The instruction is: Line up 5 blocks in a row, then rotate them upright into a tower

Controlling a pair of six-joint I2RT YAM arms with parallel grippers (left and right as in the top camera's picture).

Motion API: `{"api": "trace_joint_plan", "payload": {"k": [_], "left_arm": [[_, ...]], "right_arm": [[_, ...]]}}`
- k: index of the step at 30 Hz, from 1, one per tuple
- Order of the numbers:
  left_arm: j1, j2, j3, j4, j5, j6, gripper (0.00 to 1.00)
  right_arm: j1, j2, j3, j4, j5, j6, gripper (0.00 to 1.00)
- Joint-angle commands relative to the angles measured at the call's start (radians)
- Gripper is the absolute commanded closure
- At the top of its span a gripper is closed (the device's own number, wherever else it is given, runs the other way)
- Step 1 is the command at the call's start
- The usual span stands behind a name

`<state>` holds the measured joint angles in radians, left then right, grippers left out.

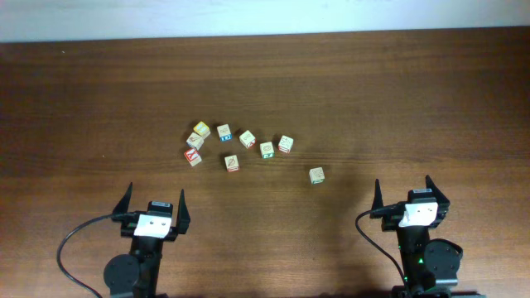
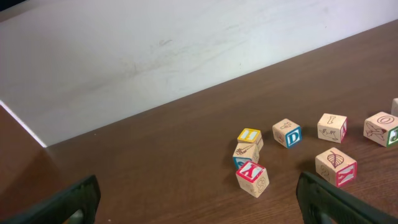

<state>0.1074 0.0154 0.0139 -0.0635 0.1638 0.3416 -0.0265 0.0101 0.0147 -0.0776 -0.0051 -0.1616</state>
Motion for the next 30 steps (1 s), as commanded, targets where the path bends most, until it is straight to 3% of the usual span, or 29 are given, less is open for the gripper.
{"api": "trace_joint_plan", "payload": {"k": [1,9,15,18,22,30], "left_arm": [[-0.004,-0.01,-0.005,-0.002,-0.011,0.012,0.01],[-0.004,-0.01,-0.005,0.006,-0.011,0.012,0.01],[-0.004,-0.01,-0.003,0.15,0.015,-0.002,0.01],[-0.004,0.018,0.039,0.129,0.016,-0.019,0.01],[-0.004,0.158,0.216,0.046,0.035,-0.148,0.01],[-0.004,0.597,0.693,-0.217,0.217,-0.15,0.01]], "right_arm": [[-0.005,-0.006,-0.009,0.0,0.002,-0.003,0.01],[-0.005,-0.006,-0.009,0.0,0.002,-0.003,0.01],[-0.006,-0.006,0.003,0.048,-0.138,0.1,0.01],[-0.007,0.022,0.058,0.043,-0.201,0.101,0.01],[-0.007,0.169,0.256,-0.054,-0.332,0.182,0.01],[-0.006,0.644,0.806,-0.449,-0.478,0.181,0.02]]}}
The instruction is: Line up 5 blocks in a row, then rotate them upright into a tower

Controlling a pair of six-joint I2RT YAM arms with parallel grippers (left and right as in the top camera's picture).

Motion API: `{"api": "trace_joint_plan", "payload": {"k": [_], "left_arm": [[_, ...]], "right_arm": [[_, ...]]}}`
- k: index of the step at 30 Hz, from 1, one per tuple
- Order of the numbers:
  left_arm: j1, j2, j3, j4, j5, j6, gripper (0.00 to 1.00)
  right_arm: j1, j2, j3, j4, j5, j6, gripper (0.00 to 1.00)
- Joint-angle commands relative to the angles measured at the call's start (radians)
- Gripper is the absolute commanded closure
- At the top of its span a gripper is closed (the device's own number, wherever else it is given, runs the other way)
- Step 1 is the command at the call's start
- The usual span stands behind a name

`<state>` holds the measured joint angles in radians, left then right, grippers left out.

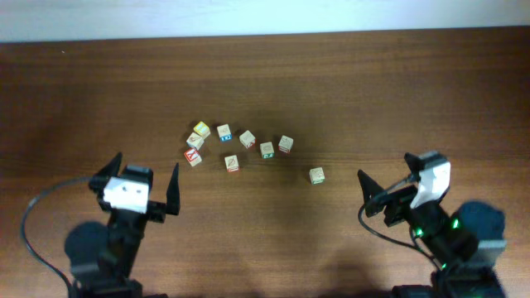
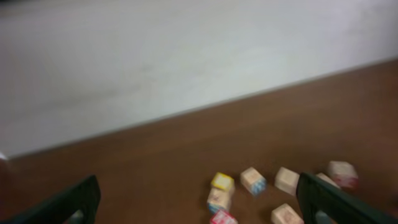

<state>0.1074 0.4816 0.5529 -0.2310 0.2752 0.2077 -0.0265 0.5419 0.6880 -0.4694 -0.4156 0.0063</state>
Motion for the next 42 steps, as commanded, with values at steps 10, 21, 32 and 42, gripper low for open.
{"api": "trace_joint_plan", "payload": {"k": [10,21,32,42], "left_arm": [[-0.099,0.762,0.755,-0.507,0.076,-0.012,0.01],[-0.186,1.099,0.857,-0.608,0.016,-0.012,0.01],[-0.11,1.11,0.857,-0.587,-0.097,-0.117,0.01],[-0.111,1.11,0.857,-0.594,-0.097,-0.117,0.01]], "right_arm": [[0.108,0.845,0.828,-0.599,-0.07,-0.021,0.02],[0.23,1.333,0.983,-0.708,-0.01,0.039,0.22],[0.382,1.398,0.695,-0.534,0.297,0.259,0.32],[0.383,1.398,0.584,-0.415,0.299,0.312,0.53]]}}
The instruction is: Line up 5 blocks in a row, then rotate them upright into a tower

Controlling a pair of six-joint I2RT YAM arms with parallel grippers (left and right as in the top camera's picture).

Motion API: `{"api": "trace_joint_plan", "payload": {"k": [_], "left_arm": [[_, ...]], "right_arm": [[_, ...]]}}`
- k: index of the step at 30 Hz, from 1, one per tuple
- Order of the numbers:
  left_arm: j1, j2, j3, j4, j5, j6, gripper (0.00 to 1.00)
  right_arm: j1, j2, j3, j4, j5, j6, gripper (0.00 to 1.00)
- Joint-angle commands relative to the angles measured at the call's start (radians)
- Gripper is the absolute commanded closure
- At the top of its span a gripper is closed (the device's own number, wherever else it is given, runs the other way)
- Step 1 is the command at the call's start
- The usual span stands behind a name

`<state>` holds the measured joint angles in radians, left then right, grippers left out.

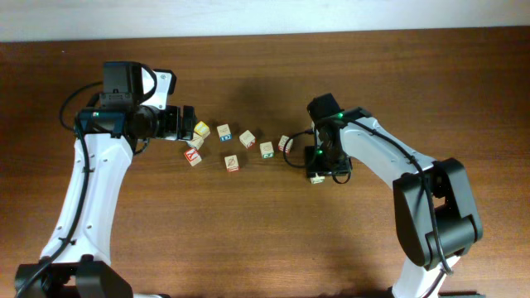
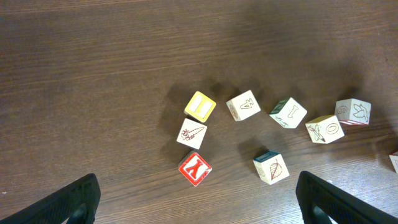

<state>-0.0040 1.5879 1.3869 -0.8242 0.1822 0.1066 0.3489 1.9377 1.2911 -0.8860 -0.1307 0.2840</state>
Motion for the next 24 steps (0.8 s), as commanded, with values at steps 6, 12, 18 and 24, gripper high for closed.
{"api": "trace_joint_plan", "payload": {"k": [6,12,18,24], "left_arm": [[0.0,0.003,0.023,0.0,-0.004,-0.016,0.01],[0.0,0.003,0.023,0.0,-0.004,-0.016,0.01],[0.0,0.003,0.023,0.0,-0.004,-0.016,0.01],[0.0,0.003,0.023,0.0,-0.004,-0.016,0.01]], "right_arm": [[0.007,0.002,-0.02,-0.026,0.038,0.115,0.55],[0.008,0.002,-0.02,-0.057,0.034,0.169,0.57],[0.031,0.002,-0.019,-0.071,0.031,0.193,0.61],[0.031,0.002,-0.019,-0.095,0.027,0.204,0.6]]}}
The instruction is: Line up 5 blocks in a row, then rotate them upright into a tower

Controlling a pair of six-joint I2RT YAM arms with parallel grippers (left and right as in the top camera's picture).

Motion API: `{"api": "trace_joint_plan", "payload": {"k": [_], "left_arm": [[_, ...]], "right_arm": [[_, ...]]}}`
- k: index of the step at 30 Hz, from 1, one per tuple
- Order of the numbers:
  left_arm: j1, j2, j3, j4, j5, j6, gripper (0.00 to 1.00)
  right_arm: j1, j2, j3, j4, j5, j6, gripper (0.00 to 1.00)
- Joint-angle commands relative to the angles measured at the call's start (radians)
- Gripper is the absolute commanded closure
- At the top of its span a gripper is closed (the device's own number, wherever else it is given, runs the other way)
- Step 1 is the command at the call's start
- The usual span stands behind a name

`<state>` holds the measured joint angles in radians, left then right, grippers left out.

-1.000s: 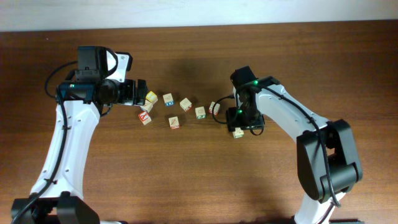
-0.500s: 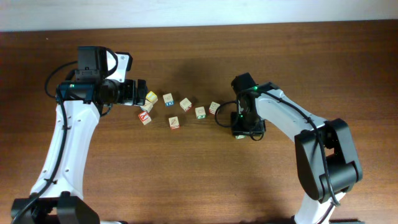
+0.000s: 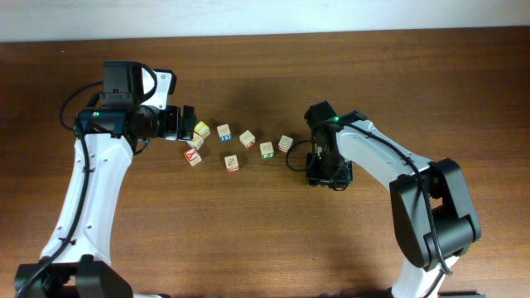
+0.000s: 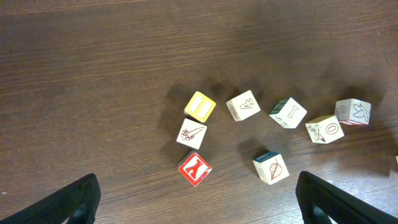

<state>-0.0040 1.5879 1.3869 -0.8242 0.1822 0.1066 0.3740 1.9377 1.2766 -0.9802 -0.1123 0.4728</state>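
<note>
Several wooden picture blocks lie in a loose cluster. The left wrist view shows a yellow block (image 4: 199, 106), a feather block (image 4: 191, 133), a red Y block (image 4: 194, 168), an A block (image 4: 243, 105), a bone block (image 4: 288, 112), an O block (image 4: 324, 129), a butterfly block (image 4: 353, 112) and a leaf block (image 4: 271, 167). My left gripper (image 4: 198, 202) hangs open high above them, at the cluster's left end (image 3: 176, 124). My right gripper (image 3: 325, 171) is low over the spot right of the cluster. Its body hides whatever is under it, and its jaws do not show.
The brown wooden table (image 3: 265, 240) has a pale strip along its far edge (image 3: 265, 16). Both arms reach in from the near side. The right arm's links (image 3: 381, 157) lie across the table right of the blocks.
My right gripper has shifted a little toward the near edge and now covers the lone block that showed beside it. The left gripper and the cluster have not moved.
Both arms first sat folded at the near edge with grippers open and a lone block lying right of the cluster. Then both had lifted. Later the left was open over the cluster's left end and the right beside the lone block, which it now covers.
</note>
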Motion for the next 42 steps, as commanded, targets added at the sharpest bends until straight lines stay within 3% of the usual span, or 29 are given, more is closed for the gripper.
{"api": "trace_joint_plan", "payload": {"k": [1,4,6,9,11,15,18,25,30,35,38,42], "left_arm": [[0.0,0.003,0.023,0.0,-0.004,-0.016,0.01],[0.0,0.003,0.023,0.0,-0.004,-0.016,0.01],[0.0,0.003,0.023,0.0,-0.004,-0.016,0.01],[0.0,0.003,0.023,0.0,-0.004,-0.016,0.01],[0.0,0.003,0.023,0.0,-0.004,-0.016,0.01],[0.0,0.003,0.023,0.0,-0.004,-0.016,0.01],[0.0,0.003,0.023,0.0,-0.004,-0.016,0.01],[0.0,0.003,0.023,0.0,-0.004,-0.016,0.01],[0.0,0.003,0.023,0.0,-0.004,-0.016,0.01],[0.0,0.003,0.023,0.0,-0.004,-0.016,0.01],[0.0,0.003,0.023,0.0,-0.004,-0.016,0.01],[0.0,0.003,0.023,0.0,-0.004,-0.016,0.01]], "right_arm": [[0.006,0.002,-0.005,0.001,0.013,0.015,0.59],[0.005,-0.006,0.052,-0.055,0.015,-0.018,0.36],[0.005,-0.019,0.18,-0.17,0.02,-0.032,0.29],[0.006,-0.02,0.343,-0.231,0.019,-0.046,0.27],[0.006,-0.02,0.372,-0.144,0.014,-0.04,0.27],[0.026,0.023,0.363,0.097,0.017,0.104,0.27],[0.075,0.086,0.363,0.174,0.053,0.193,0.27],[0.145,0.196,0.363,0.196,0.223,0.296,0.35],[0.143,0.216,0.35,0.2,0.238,0.296,0.58],[0.143,0.231,0.335,0.191,0.229,0.295,0.58],[0.144,0.231,0.335,0.166,0.226,0.295,0.53],[0.144,0.231,0.333,0.164,0.226,0.289,0.62]]}}
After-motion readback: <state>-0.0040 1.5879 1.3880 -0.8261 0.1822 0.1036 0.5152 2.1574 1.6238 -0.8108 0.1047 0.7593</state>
